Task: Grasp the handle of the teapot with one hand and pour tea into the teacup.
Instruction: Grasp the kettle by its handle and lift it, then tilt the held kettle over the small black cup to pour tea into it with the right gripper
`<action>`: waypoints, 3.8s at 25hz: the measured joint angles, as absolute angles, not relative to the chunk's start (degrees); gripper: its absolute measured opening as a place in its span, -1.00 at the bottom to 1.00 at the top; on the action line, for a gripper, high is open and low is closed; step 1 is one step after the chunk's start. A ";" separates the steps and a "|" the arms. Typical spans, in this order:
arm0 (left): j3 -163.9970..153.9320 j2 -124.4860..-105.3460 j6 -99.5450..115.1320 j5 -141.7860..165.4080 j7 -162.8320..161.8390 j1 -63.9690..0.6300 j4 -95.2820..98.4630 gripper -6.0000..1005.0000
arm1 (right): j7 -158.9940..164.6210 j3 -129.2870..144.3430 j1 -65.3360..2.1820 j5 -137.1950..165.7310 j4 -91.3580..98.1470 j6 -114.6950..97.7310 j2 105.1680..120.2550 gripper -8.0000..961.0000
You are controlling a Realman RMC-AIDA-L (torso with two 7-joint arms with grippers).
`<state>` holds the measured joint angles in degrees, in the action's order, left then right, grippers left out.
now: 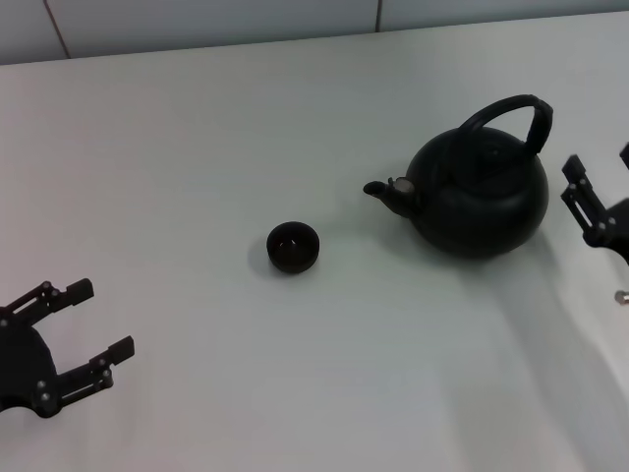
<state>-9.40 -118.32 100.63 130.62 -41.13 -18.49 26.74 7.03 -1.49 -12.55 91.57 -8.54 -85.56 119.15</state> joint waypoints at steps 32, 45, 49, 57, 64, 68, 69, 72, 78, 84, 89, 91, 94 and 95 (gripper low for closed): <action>-9.23 -118.47 100.63 128.20 -40.72 -17.84 25.14 0.61 | 18.37 0.46 -22.32 96.36 1.01 -75.80 118.99 0.10; -9.23 -118.47 100.74 128.16 -40.73 -17.75 25.13 0.61 | 18.37 0.77 -23.18 96.40 0.77 -75.73 119.08 -0.72; -9.23 -118.44 100.80 128.14 -40.72 -17.71 24.67 0.61 | 18.50 0.53 -23.72 96.17 0.70 -76.24 119.09 -0.82; -9.23 -118.41 100.64 128.14 -40.63 -17.68 23.91 0.61 | 23.57 0.65 -27.48 96.14 3.43 -76.54 118.93 -0.82; -9.23 -118.39 100.62 127.99 -40.53 -17.67 23.73 0.61 | 25.71 2.12 -29.56 96.61 4.91 -76.18 118.91 -0.82; -9.23 -118.43 100.62 127.79 -40.52 -17.63 23.73 0.61 | 26.99 3.89 -30.48 97.10 5.56 -76.02 118.81 -0.82; -9.23 -118.43 100.62 127.79 -40.52 -17.63 23.73 0.61 | 28.48 5.26 -30.85 97.32 6.46 -75.99 118.76 -0.82; -9.23 -118.45 100.63 127.68 -40.51 -17.73 23.69 0.61 | 33.32 10.79 -31.83 97.53 10.24 -75.97 118.72 -0.82; -9.23 -118.41 100.61 127.54 -39.30 -17.81 22.52 0.61 | 41.40 21.81 -33.65 97.63 18.32 -75.63 118.60 -0.82; -9.23 -118.39 100.54 127.51 -39.26 -17.84 22.42 0.61 | 41.67 22.99 -34.05 97.65 19.70 -74.89 118.71 -0.82; -9.23 -118.39 100.54 127.51 -39.23 -17.71 22.34 0.61 | 38.57 23.08 -34.71 97.70 20.44 -73.77 118.82 -0.82; -9.23 -118.41 100.54 127.51 -39.22 -17.70 22.31 0.61 | 36.58 23.27 -35.08 97.86 20.46 -73.71 118.82 -0.82; -9.23 -118.42 100.54 127.52 -39.21 -17.68 22.31 0.61 | 34.77 24.02 -35.44 98.01 20.53 -73.64 118.82 -0.82; -9.23 -118.43 100.54 127.52 -39.20 -17.68 22.31 0.61 | 33.86 24.57 -35.59 98.04 20.63 -73.61 118.82 -0.82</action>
